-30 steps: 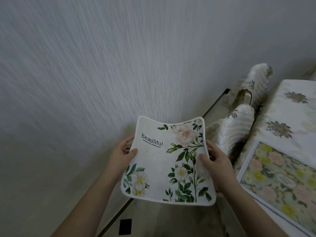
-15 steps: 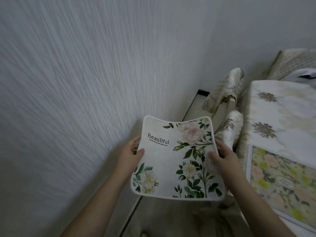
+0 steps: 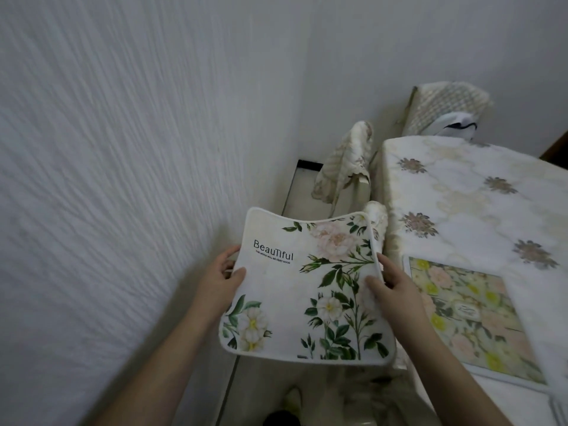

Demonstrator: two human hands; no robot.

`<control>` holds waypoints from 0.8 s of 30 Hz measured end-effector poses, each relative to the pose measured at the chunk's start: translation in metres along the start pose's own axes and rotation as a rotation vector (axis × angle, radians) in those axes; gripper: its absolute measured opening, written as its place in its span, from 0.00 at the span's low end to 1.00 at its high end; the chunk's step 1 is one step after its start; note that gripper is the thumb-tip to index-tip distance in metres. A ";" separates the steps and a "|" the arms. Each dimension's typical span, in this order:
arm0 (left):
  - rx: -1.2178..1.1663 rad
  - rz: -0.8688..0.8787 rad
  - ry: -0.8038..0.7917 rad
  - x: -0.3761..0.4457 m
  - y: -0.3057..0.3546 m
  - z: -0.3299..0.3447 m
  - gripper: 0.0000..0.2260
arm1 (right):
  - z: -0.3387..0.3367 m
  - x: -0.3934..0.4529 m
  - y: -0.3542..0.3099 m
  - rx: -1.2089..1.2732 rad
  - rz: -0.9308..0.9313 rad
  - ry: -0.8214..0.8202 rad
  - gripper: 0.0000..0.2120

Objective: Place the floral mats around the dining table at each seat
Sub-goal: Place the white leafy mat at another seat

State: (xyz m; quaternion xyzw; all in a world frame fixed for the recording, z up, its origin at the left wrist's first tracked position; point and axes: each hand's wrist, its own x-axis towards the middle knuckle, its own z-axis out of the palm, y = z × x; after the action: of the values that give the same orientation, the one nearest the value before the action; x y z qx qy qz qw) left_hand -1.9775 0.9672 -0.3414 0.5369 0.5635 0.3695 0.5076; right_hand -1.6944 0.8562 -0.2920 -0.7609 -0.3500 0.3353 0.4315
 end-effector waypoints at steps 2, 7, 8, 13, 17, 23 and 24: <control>0.014 0.006 -0.012 0.018 0.001 0.011 0.20 | -0.001 0.015 0.001 0.040 0.016 0.016 0.24; 0.056 0.032 -0.064 0.076 0.015 0.038 0.20 | -0.001 0.065 0.004 0.137 0.066 0.059 0.24; 0.060 0.034 -0.069 0.089 0.019 0.041 0.20 | 0.000 0.077 0.003 0.150 0.071 0.062 0.24; 0.055 0.033 -0.092 0.153 0.043 0.060 0.19 | -0.002 0.136 -0.008 0.162 0.084 0.101 0.24; 0.053 0.023 -0.114 0.193 0.056 0.082 0.19 | -0.010 0.171 -0.017 0.159 0.084 0.113 0.23; 0.014 0.019 -0.156 0.230 0.070 0.109 0.19 | -0.024 0.205 -0.026 0.177 0.085 0.164 0.23; -0.009 0.014 -0.163 0.236 0.074 0.111 0.19 | -0.026 0.210 -0.026 0.182 0.092 0.176 0.23</control>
State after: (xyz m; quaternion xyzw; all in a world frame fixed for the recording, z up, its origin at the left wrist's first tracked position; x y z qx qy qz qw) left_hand -1.8311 1.1959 -0.3348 0.5668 0.5150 0.3306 0.5515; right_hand -1.5684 1.0281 -0.3020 -0.7603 -0.2437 0.3170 0.5119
